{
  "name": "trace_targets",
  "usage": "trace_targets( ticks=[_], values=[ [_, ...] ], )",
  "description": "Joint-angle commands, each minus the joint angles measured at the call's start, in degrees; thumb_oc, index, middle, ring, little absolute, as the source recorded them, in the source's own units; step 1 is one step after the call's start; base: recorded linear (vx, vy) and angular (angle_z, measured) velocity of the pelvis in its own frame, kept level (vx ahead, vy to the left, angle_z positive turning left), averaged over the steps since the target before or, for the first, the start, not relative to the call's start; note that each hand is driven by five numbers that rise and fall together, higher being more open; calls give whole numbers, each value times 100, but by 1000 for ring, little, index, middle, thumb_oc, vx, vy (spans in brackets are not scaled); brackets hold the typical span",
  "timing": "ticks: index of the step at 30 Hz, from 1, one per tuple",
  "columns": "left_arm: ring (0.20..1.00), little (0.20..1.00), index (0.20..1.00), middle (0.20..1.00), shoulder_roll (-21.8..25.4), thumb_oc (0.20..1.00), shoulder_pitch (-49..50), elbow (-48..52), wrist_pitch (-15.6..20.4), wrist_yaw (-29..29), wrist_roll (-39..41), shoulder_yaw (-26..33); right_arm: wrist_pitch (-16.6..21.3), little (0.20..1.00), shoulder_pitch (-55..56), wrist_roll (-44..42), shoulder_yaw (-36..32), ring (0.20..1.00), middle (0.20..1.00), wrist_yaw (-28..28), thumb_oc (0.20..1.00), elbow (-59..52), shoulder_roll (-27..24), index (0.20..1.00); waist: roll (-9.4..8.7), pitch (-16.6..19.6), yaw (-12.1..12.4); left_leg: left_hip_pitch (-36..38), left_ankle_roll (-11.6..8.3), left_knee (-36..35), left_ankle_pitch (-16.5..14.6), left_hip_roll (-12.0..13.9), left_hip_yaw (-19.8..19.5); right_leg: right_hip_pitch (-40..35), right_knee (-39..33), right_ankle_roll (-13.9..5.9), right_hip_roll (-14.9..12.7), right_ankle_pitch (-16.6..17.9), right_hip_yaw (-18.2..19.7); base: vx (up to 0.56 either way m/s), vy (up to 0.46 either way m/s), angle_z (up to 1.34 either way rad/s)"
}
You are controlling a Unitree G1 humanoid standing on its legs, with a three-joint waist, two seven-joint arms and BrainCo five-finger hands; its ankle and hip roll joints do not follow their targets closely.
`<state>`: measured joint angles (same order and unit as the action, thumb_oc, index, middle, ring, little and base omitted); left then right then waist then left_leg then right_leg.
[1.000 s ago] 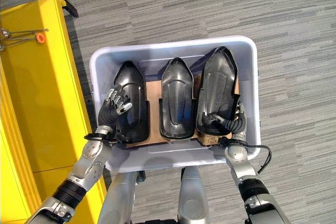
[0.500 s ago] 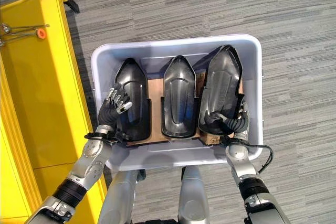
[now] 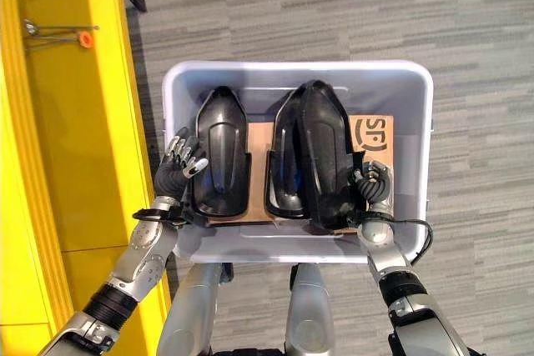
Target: Move parts from the plastic box to the shelf.
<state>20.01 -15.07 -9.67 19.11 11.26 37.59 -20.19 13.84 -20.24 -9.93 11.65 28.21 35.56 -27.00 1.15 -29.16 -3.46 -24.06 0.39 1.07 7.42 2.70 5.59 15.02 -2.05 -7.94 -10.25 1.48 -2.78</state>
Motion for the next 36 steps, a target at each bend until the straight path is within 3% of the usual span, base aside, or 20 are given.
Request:
trace_targets(
  ticks=[1,12,21,22,25,29,30,31,34,35,36],
  values=[
    [1000,1000,1000,1000,-15,1000,96,226,245,-206,-11,132,375,200,112,-44,-248,200,200,19,200,-397,-80,200,-200,479,36,291,-597,656,-772,535,-75,623,528,-159,-368,599,-134,54,-58,1],
    [1000,1000,1000,1000,107,1000,727,101,108,-561,-32,441,560,200,662,175,-748,200,200,-213,200,-1578,-68,200,-361,1143,126,1209,-641,114,-591,749,-116,-176,264,-159,-241,514,-315,60,-34,0],
    [1000,1000,1000,1000,46,1000,1350,0,47,-707,-9,934,624,200,957,73,-520,200,200,-907,200,-2622,66,200,-256,1654,335,1941,-674,38,-640,1006,-334,-770,876,-57,-72,-132,-527,86,-71,12],
    [1000,1000,1000,1000,-30,1000,1654,-39,32,-703,48,1129,613,200,788,29,-351,200,200,-1033,200,-2737,64,200,-127,1752,595,2045,-768,18,-364,1332,-652,-941,1373,163,184,-611,-866,31,-332,24],
    [1000,1000,1000,1000,-83,1000,1715,-53,31,-725,68,1150,626,200,695,14,-330,200,200,-1018,200,-2710,45,200,-70,1729,656,1923,-829,11,-148,1400,-846,-997,1345,258,272,-669,-1062,-58,-206,37],
    [1000,1000,1000,1000,-201,1000,1687,-99,51,-729,146,1083,672,200,409,55,-365,200,200,-834,200,-2676,-84,200,67,1734,881,1531,-1020,-331,641,1342,-1191,-1110,1107,374,282,-685,-1651,-82,-110,80],
    [1000,1000,1000,1000,-202,1000,1680,-99,51,-728,146,1081,674,200,405,55,-369,200,200,-834,200,-2674,-87,200,72,1742,870,1500,-1014,-328,661,1336,-1209,-1101,1085,373,282,-655,-1667,-199,-49,154],
    [1000,1000,1000,1000,-250,1000,1654,-126,75,-715,129,1159,651,200,413,173,-428,200,200,-739,200,-2751,-219,200,-19,1687,821,1511,-859,114,426,1302,-614,-1051,1013,401,43,-514,-1933,-204,-20,133],
    [1000,1000,1000,1000,-315,1000,1618,-90,91,-705,145,1211,644,200,663,203,-556,200,200,-706,200,-2895,-188,200,-18,1757,681,1949,-792,662,32,1437,-124,-1034,1071,463,-183,-446,-2377,-148,11,136],
    [1000,1000,1000,1000,-346,1000,1572,-60,56,-688,129,1234,610,200,934,161,-669,200,200,-713,200,-2957,-112,200,36,1879,569,2360,-822,767,-343,1408,-47,-1056,1267,389,-321,-540,-2567,45,84,219],
    [1000,1000,1000,1000,-345,1000,1581,-55,54,-686,128,1229,607,200,950,161,-675,200,200,-716,200,-2968,-111,200,35,1879,560,2365,-817,765,-346,1402,-59,-1069,1273,382,-330,-544,-2579,82,172,215]
  ],
)
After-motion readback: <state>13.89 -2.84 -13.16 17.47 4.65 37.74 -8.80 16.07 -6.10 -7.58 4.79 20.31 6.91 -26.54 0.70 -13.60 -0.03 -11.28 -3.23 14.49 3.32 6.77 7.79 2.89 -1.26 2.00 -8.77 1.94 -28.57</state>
